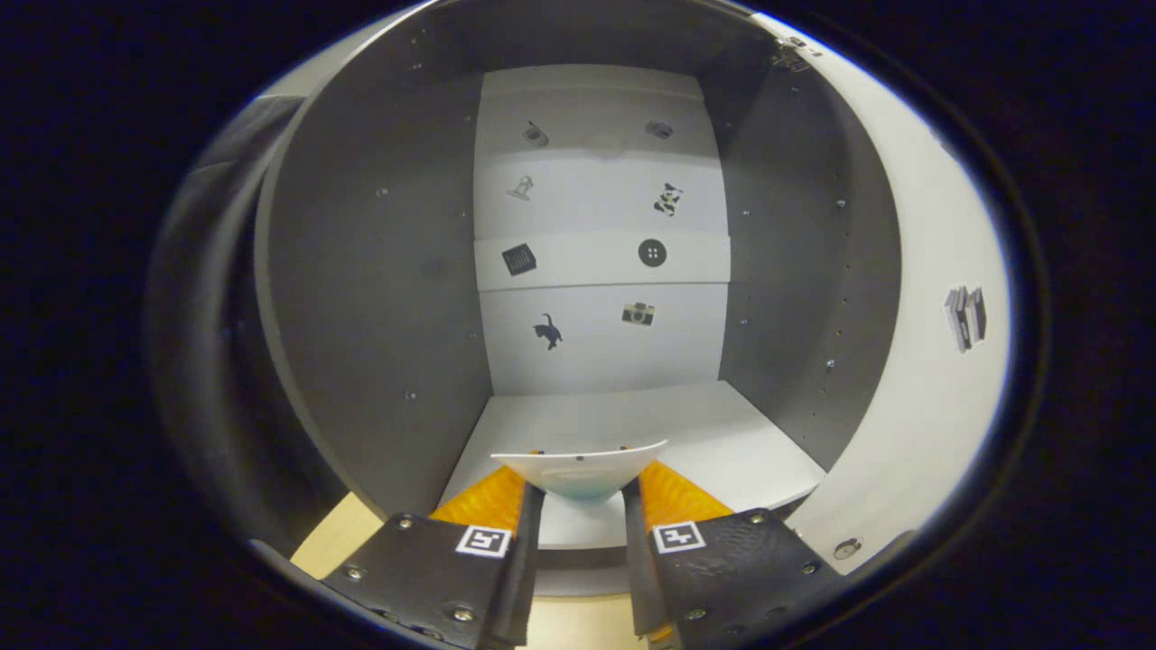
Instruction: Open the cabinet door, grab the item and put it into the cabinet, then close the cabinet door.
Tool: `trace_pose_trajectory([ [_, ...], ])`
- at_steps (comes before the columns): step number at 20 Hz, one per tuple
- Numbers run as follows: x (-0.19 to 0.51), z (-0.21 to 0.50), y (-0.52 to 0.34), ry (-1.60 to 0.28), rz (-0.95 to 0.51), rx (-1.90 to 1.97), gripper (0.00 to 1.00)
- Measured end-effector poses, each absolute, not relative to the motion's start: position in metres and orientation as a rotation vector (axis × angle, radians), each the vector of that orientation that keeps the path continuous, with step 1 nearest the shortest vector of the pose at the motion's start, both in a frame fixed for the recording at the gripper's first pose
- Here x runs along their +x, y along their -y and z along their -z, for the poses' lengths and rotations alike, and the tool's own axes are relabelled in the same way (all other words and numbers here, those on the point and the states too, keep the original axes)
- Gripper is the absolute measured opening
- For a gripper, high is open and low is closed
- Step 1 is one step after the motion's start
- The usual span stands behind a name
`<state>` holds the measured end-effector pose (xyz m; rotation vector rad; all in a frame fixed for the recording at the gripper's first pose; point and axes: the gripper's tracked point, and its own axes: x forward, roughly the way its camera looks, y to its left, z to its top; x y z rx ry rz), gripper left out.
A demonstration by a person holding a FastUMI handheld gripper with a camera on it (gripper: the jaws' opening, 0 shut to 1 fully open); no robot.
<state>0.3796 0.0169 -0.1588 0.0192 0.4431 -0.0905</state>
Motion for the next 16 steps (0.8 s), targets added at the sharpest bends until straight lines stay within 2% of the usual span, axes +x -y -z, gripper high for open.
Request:
trace_pose_trajectory([
  [7,0.394,0.184,-0.013,-0.616,0.100,0.041,0.43],
  [16,0.409,0.174,-0.018,-0.555,0.051,0.084,0.52],
])
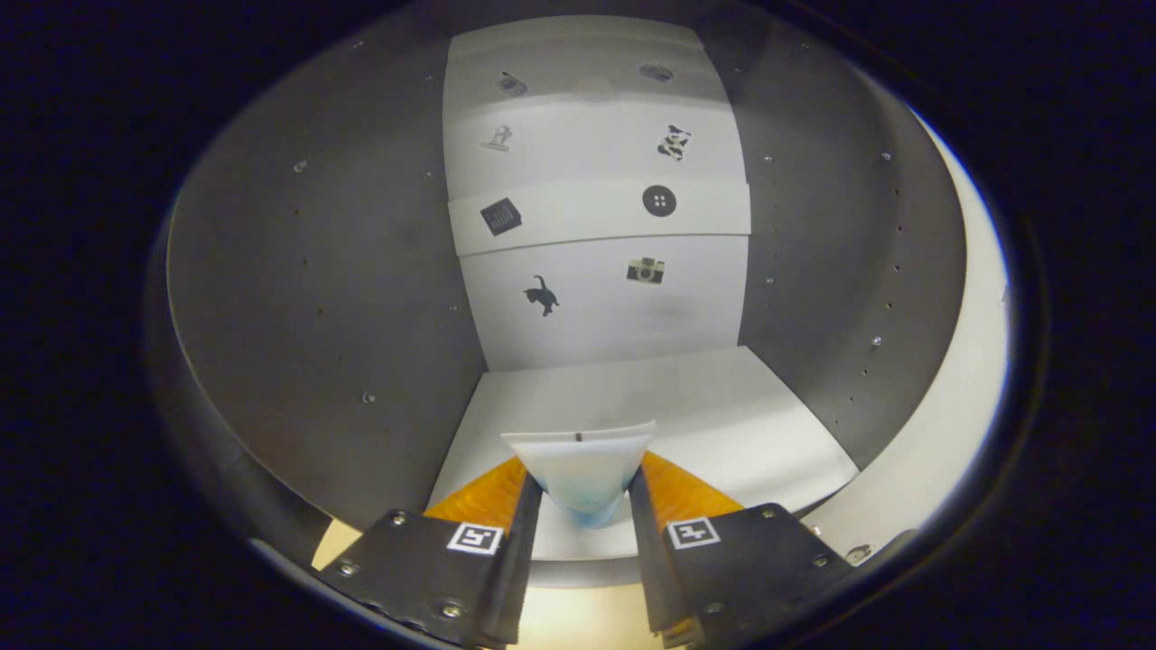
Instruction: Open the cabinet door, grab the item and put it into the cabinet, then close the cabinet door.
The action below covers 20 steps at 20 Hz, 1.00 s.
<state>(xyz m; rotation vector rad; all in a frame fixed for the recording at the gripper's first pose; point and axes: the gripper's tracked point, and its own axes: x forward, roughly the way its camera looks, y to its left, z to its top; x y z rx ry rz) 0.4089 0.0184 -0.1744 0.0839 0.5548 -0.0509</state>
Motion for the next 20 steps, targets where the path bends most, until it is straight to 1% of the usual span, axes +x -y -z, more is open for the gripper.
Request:
trace_pose_trajectory([
  [5,0.411,0.158,-0.022,-0.490,0.014,0.085,0.55],
  [6,0.413,0.154,-0.024,-0.470,0.009,0.100,0.57],
  [8,0.413,0.146,-0.024,-0.446,0.008,0.129,0.58],
  [10,0.411,0.134,-0.028,-0.400,-0.014,0.143,0.62],
  [11,0.410,0.124,-0.032,-0.364,-0.034,0.150,0.62],
  [15,0.399,0.078,-0.034,-0.211,-0.051,0.217,0.98],
  [20,0.350,0.009,-0.022,-0.008,-0.058,0.221,0.98],
])
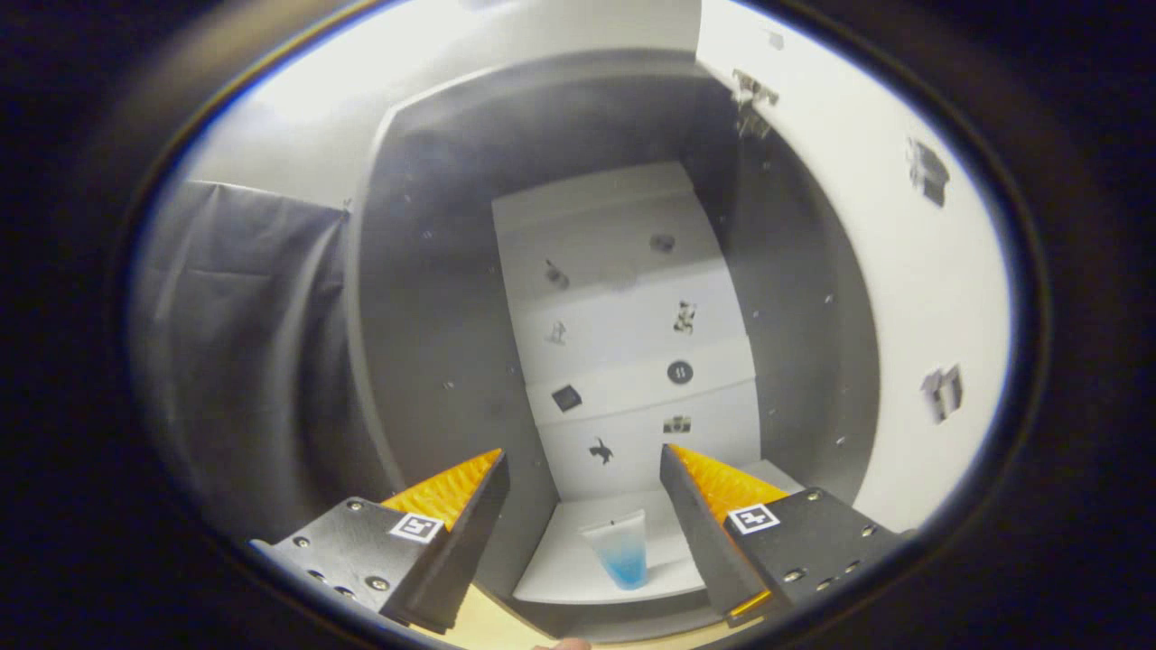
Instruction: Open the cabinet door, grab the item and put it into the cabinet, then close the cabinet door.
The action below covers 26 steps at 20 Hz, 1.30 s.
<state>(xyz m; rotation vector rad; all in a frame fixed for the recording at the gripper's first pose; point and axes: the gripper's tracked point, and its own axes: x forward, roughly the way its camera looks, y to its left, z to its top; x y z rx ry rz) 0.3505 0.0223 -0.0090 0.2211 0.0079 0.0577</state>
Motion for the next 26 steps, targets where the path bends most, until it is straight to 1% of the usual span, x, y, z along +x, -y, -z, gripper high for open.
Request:
trace_pose_trajectory([
  [5,0.273,-0.027,0.013,0.048,0.036,0.177,0.98],
  [14,0.128,-0.033,0.073,0.027,0.284,0.061,0.99],
  [19,0.052,-0.052,0.120,0.084,0.435,0.057,0.99],
  [26,-0.019,-0.061,0.210,0.124,0.660,0.037,0.99],
])
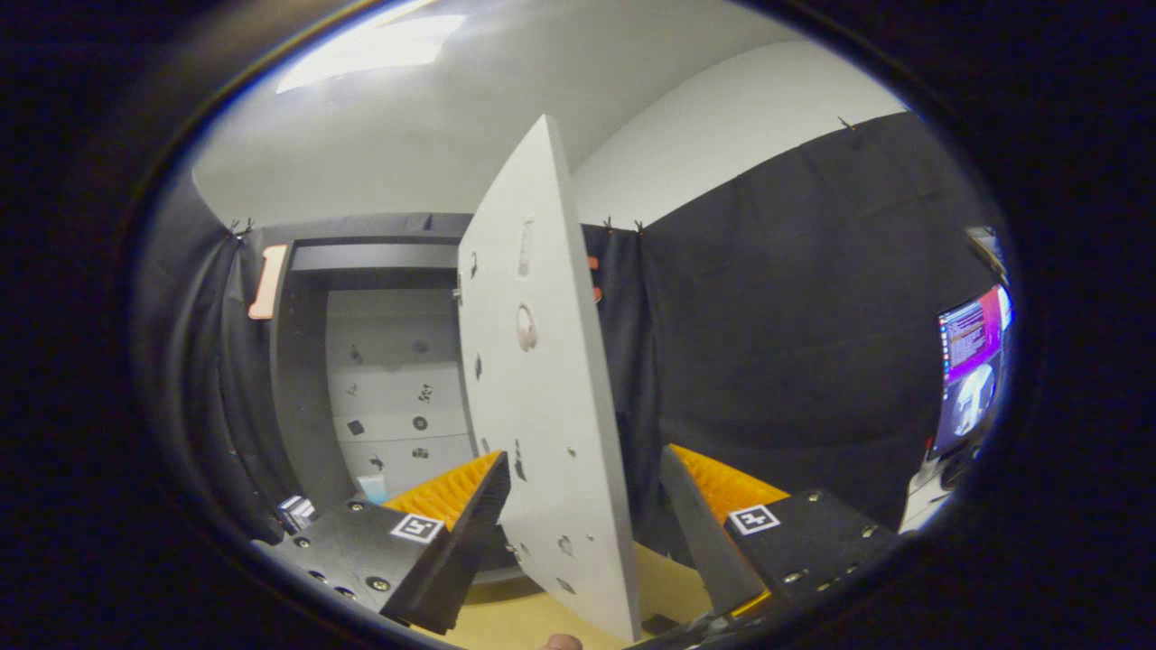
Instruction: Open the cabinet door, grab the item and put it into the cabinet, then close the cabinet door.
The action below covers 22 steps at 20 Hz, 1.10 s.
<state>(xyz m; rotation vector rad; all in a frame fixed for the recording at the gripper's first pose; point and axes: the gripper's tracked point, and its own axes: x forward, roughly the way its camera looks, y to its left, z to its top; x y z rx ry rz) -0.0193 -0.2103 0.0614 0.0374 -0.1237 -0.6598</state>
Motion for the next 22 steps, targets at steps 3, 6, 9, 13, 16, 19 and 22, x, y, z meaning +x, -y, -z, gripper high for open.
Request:
trace_pose_trajectory([
  [3,-0.039,-0.063,0.248,0.130,0.743,0.026,0.99],
  [6,-0.047,-0.063,0.278,0.143,0.785,0.041,0.99],
  [9,-0.046,-0.057,0.297,0.126,0.786,0.043,0.99],
  [13,-0.030,-0.042,0.300,0.070,0.732,0.039,0.99],
  [16,-0.027,-0.032,0.302,0.024,0.707,0.024,0.99],
  [19,-0.021,-0.027,0.301,0.016,0.685,0.042,0.98],
  [22,-0.018,-0.032,0.296,0.021,0.655,-0.008,0.94],
])
